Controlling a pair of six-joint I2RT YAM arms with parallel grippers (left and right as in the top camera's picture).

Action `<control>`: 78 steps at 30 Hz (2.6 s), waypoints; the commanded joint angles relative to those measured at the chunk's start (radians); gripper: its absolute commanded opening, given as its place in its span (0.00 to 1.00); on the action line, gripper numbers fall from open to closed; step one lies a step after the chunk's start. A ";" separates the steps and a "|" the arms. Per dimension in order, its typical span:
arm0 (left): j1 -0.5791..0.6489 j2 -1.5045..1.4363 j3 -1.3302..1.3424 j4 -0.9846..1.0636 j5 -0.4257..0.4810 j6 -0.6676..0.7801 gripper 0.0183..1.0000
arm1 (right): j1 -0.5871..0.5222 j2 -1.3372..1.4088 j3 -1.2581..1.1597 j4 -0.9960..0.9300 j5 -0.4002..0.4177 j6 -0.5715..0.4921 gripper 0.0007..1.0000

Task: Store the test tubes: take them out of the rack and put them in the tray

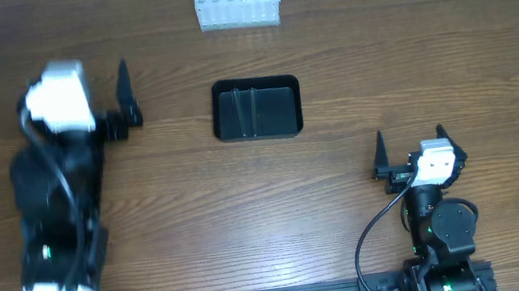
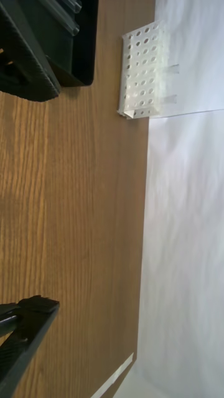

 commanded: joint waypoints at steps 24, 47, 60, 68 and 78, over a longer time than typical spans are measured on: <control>0.047 -0.755 -0.642 -0.045 0.148 0.028 1.00 | -0.005 -0.006 -0.006 -0.004 0.006 0.003 0.99; 0.077 -0.752 -0.642 -0.158 0.172 0.029 1.00 | -0.005 -0.006 -0.006 -0.004 0.006 0.003 0.99; 0.077 -0.752 -0.642 -0.158 0.172 0.029 1.00 | -0.005 -0.006 -0.006 -0.004 0.006 0.003 0.99; 0.077 -0.752 -0.642 -0.158 0.172 0.029 1.00 | -0.005 -0.006 -0.006 -0.004 0.006 0.003 0.99; 0.077 -0.752 -0.642 -0.158 0.172 0.029 1.00 | -0.005 0.103 -0.003 0.218 -0.100 0.034 0.99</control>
